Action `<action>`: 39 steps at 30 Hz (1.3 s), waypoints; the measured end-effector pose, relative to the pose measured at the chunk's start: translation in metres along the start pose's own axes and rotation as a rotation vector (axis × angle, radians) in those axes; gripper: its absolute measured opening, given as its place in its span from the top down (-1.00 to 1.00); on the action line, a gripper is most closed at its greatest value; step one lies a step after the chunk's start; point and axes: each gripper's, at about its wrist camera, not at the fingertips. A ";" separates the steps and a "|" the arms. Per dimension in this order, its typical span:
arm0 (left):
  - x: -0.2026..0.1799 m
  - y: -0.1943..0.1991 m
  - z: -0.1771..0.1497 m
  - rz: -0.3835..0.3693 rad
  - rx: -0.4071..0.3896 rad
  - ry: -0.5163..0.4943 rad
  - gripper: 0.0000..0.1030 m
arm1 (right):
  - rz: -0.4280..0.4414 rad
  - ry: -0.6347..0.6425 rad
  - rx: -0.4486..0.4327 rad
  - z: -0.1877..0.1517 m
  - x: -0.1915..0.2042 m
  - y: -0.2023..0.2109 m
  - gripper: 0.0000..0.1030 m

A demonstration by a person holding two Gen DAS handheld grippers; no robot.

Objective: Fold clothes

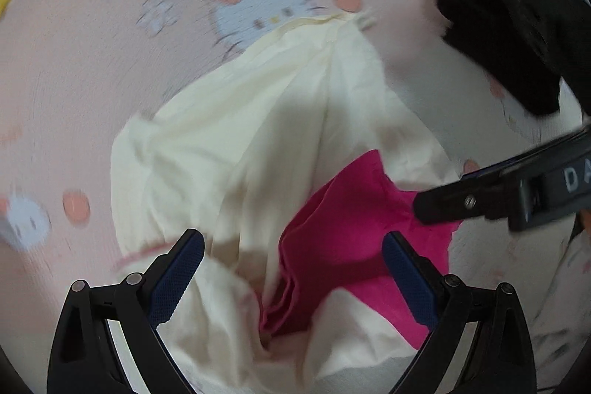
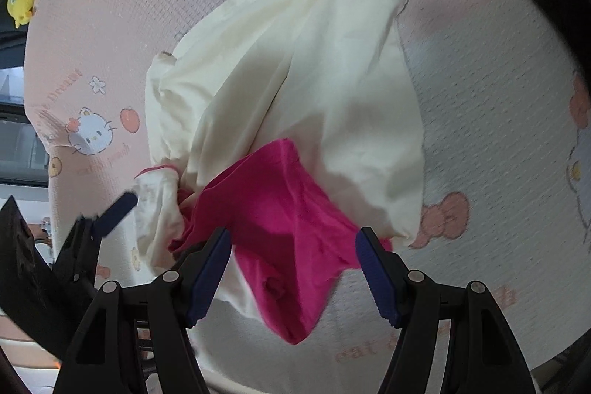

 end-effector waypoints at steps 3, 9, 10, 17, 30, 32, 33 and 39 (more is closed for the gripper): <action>0.001 -0.012 0.003 -0.010 0.051 0.007 -0.70 | 0.002 -0.005 0.006 -0.001 -0.001 -0.002 -0.34; 0.026 -0.046 -0.007 -0.029 0.204 0.155 -0.50 | -0.007 -0.051 0.016 0.000 -0.012 -0.005 -0.35; 0.027 -0.049 -0.010 -0.025 0.208 0.163 -0.41 | -0.001 -0.053 0.019 0.000 -0.011 -0.007 -0.35; 0.041 -0.041 -0.020 -0.045 0.179 0.220 0.80 | 0.068 -0.039 0.050 -0.003 0.009 -0.021 -0.34; 0.059 -0.035 -0.044 -0.246 0.171 0.394 0.86 | 0.223 -0.144 0.057 -0.012 0.023 -0.057 -0.34; 0.060 -0.035 -0.044 -0.254 0.162 0.393 0.86 | 0.221 -0.138 0.046 -0.010 0.028 -0.066 -0.34; 0.061 -0.035 -0.045 -0.257 0.157 0.393 0.86 | 0.221 -0.136 0.040 -0.009 0.031 -0.071 -0.34; 0.069 -0.042 -0.050 -0.308 0.127 0.460 0.86 | 0.210 -0.158 -0.003 -0.001 0.029 -0.093 -0.34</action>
Point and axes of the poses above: each gripper's, at about its wrist camera, not at the fingertips, and y roughly against the way its jaws point, x to its left, z to its top, and after that the axes turned 11 degrees about y, right-handed
